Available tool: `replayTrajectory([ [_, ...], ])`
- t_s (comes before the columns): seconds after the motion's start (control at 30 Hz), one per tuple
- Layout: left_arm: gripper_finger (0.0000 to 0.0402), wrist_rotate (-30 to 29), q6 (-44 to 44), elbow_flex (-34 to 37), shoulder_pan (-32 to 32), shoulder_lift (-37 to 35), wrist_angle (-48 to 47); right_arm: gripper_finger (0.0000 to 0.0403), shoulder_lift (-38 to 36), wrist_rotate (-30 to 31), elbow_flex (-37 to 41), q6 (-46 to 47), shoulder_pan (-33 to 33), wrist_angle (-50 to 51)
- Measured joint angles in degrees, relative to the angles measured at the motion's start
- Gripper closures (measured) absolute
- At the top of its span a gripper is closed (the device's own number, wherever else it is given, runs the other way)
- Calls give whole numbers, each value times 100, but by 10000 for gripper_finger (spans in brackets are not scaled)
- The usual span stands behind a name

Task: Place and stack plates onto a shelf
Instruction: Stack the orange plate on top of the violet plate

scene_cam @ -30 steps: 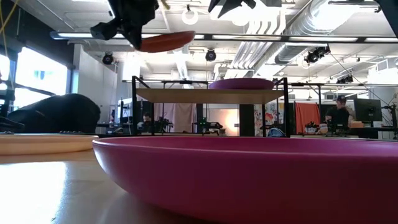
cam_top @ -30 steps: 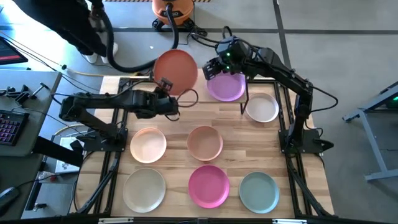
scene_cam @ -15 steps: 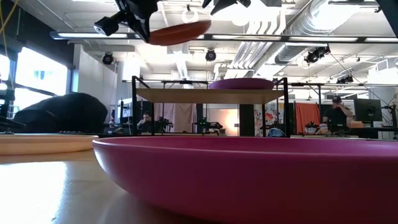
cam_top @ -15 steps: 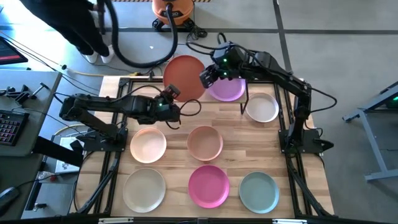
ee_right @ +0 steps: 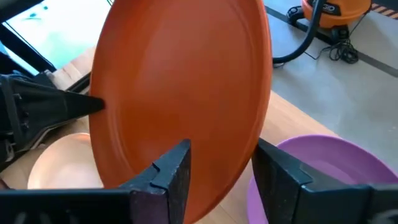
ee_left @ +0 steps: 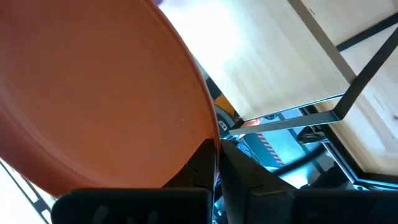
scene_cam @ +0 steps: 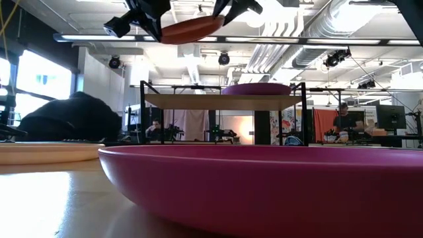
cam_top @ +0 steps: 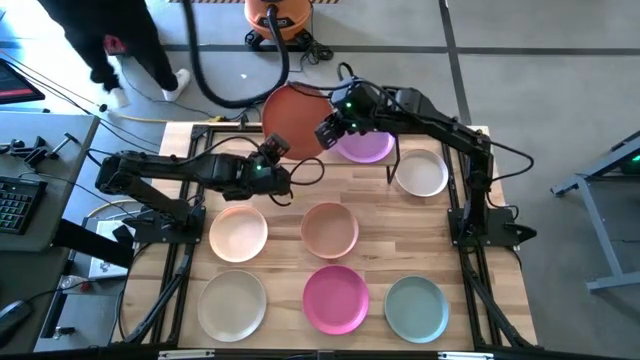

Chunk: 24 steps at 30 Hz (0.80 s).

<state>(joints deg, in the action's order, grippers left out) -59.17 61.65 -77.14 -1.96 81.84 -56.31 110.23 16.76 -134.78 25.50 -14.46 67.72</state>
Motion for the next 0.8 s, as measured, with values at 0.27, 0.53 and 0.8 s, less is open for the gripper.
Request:
replayTrajectory([
  [0.27, 401, -1, -4, 0, 4, 0, -4, 342, -1, 83, 0, 159, -4, 21],
  [0.53, 391, 39, -194, 0, 0, 0, 15, 391, -2, 126, -2, 424, -25, 17],
  [0.8, 343, 69, -776, 0, 6, 0, 39, 400, -2, 111, -2, 555, -28, 24],
])
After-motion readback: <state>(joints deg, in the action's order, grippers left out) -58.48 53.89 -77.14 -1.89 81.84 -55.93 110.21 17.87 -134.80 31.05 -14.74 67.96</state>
